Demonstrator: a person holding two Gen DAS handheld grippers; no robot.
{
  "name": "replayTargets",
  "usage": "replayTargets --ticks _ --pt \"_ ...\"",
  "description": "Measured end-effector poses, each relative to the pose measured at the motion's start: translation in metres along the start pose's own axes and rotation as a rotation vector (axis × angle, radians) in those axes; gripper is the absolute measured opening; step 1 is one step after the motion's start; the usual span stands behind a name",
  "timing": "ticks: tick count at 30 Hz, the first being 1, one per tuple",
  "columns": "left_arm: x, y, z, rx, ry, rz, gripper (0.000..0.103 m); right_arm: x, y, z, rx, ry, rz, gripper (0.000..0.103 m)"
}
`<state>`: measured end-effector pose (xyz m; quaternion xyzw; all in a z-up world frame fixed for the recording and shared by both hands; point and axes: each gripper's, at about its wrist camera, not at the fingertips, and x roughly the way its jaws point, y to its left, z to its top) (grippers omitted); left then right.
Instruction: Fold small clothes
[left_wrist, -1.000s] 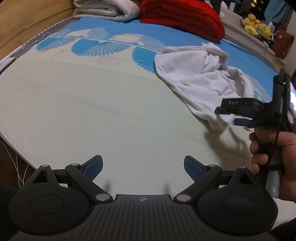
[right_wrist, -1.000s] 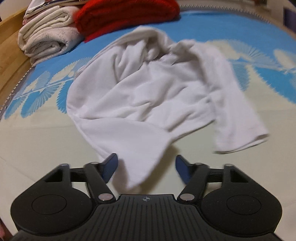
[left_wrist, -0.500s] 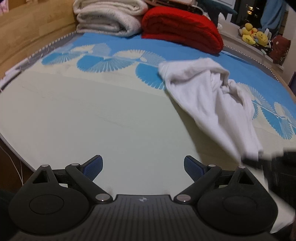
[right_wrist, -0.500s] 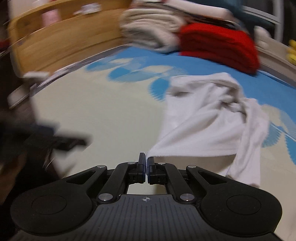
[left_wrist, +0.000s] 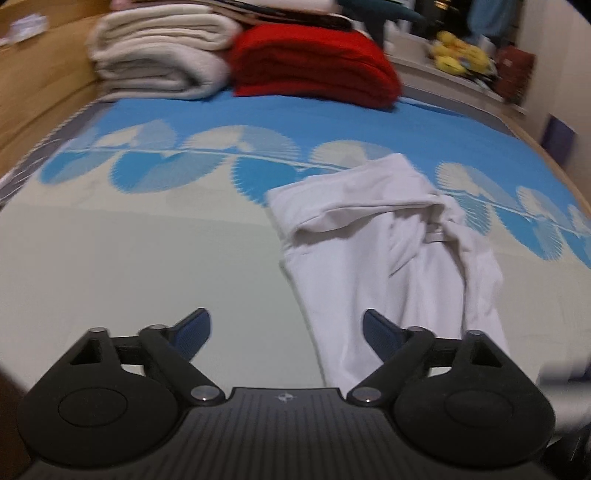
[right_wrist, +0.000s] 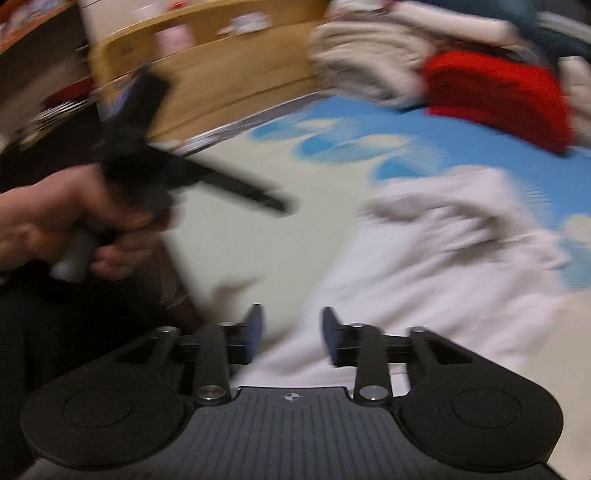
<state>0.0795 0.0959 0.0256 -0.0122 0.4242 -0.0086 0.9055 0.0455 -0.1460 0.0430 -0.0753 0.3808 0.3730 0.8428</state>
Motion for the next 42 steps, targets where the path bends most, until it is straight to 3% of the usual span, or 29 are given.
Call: replayTargets --ticks 5,7,8,11,15,17,20,22,26,27,34,42 --pt "0.047 -0.003 0.016 -0.010 0.021 -0.068 0.079 0.025 -0.097 0.032 0.115 0.021 -0.290 0.054" --pt "0.068 -0.003 0.013 -0.018 0.045 -0.080 0.079 0.039 -0.129 0.034 0.189 0.035 -0.350 0.058" --pt "0.081 -0.003 0.013 -0.011 0.096 -0.062 0.079 0.044 -0.143 0.032 0.220 0.047 -0.369 0.060" --pt "0.105 -0.007 0.012 -0.031 0.202 -0.021 0.079 0.071 -0.187 0.029 0.363 0.105 -0.365 0.060" --pt "0.140 -0.016 -0.002 -0.022 0.407 -0.079 0.079 0.089 -0.225 0.009 0.589 0.144 -0.305 0.057" --pt "0.150 -0.021 -0.009 0.009 0.467 -0.088 0.079 0.101 -0.235 0.003 0.642 0.151 -0.284 0.041" --pt "0.153 -0.027 -0.012 0.061 0.465 -0.079 0.076 0.112 -0.229 -0.001 0.611 0.159 -0.269 0.016" --pt "0.155 -0.029 -0.012 0.067 0.468 -0.072 0.062 0.110 -0.219 -0.006 0.561 0.150 -0.278 0.007" --pt "0.154 -0.040 -0.011 0.089 0.449 -0.051 0.016 0.078 -0.223 -0.031 0.556 0.092 -0.298 0.006" --pt "0.153 -0.043 -0.011 0.092 0.448 -0.051 0.012 0.073 -0.225 -0.032 0.557 0.074 -0.312 0.006" --pt "0.149 -0.058 -0.020 0.249 0.415 0.002 0.006 0.017 -0.246 -0.037 0.611 -0.021 -0.455 0.004" --pt "0.144 -0.059 -0.028 0.348 0.398 0.069 0.005 -0.056 -0.292 -0.060 0.611 0.045 -0.691 0.004"
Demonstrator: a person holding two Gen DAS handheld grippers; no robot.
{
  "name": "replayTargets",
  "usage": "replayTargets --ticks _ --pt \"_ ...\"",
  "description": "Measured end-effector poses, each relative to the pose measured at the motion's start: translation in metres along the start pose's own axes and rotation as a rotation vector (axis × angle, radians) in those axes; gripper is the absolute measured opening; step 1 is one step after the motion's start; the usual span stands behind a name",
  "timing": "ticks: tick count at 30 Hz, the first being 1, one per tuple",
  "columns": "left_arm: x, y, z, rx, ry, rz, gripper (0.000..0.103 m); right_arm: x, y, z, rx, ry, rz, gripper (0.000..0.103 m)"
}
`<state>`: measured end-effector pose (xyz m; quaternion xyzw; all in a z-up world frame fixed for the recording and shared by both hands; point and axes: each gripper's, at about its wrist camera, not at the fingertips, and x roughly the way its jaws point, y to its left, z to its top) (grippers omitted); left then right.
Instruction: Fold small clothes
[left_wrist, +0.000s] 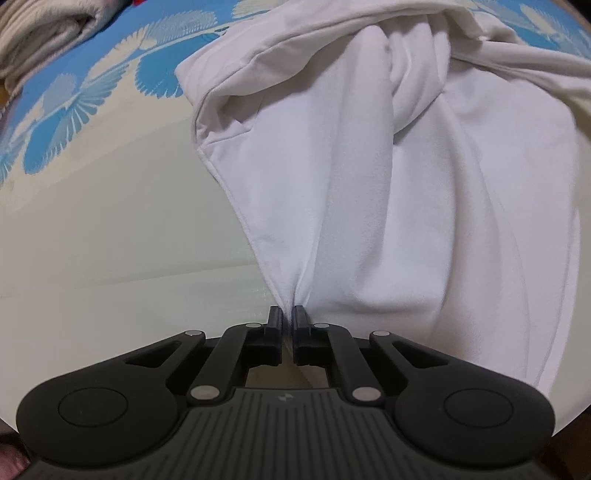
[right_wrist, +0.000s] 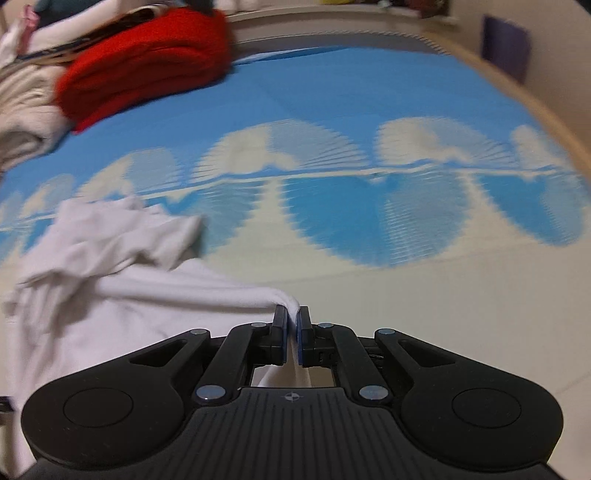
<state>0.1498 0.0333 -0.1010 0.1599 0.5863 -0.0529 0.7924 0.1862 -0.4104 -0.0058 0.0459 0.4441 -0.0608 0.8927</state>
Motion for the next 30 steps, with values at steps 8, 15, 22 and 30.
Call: replayTargets --ticks 8,15,22,30 --pt "-0.006 -0.005 0.002 0.034 -0.059 -0.034 0.004 -0.015 -0.063 0.045 -0.106 -0.067 -0.360 0.003" --pt "-0.008 -0.014 0.006 0.040 -0.071 -0.052 0.004 -0.016 -0.080 0.071 -0.050 -0.148 -0.620 0.005" --pt "-0.013 0.004 0.011 -0.058 -0.087 -0.092 0.009 -0.034 -0.031 0.057 -0.105 -0.199 -0.537 0.050" --pt "-0.037 0.008 0.015 -0.156 -0.192 -0.133 0.015 -0.088 0.030 0.032 0.168 -0.280 -0.218 0.050"
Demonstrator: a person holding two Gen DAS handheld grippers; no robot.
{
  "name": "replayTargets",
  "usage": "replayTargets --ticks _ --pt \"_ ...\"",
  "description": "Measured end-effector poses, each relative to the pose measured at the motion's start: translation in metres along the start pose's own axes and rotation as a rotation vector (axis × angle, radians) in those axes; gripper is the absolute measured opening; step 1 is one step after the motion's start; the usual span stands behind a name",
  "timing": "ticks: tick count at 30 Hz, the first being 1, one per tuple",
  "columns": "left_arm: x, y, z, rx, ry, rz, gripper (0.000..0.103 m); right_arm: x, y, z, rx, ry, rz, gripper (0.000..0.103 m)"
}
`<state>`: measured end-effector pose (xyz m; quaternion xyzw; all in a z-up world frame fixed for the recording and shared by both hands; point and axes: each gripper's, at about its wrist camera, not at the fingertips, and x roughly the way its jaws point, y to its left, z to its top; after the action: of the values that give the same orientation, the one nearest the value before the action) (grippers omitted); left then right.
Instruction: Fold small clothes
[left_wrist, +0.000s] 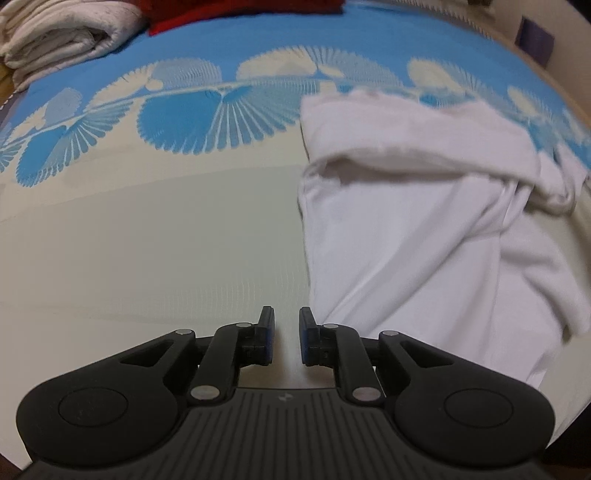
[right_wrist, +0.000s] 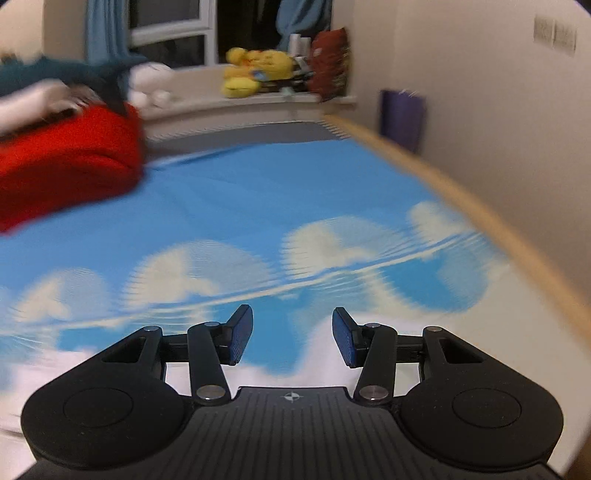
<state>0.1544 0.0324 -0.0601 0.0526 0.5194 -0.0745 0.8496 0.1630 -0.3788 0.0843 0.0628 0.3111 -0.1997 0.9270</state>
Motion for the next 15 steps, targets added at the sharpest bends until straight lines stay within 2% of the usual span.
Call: replayTargets --ticks 5,7,8,11,15 --pt "-0.009 -0.013 0.008 -0.016 -0.089 -0.027 0.015 -0.001 0.024 -0.032 0.095 0.047 0.206 0.047" --pt "-0.013 -0.023 0.011 0.009 -0.131 -0.041 0.015 0.010 0.018 -0.034 0.162 0.111 0.192 0.047" --pt "-0.016 -0.029 0.012 0.031 -0.157 -0.048 0.015 0.013 0.009 -0.031 0.244 0.141 0.176 0.047" --pt "-0.026 -0.056 0.011 0.132 -0.249 -0.065 0.015 0.019 -0.027 -0.017 0.431 0.139 0.176 0.047" --pt "-0.030 -0.107 0.020 0.265 -0.322 -0.094 0.015 0.022 -0.061 -0.005 0.477 0.105 0.124 0.047"
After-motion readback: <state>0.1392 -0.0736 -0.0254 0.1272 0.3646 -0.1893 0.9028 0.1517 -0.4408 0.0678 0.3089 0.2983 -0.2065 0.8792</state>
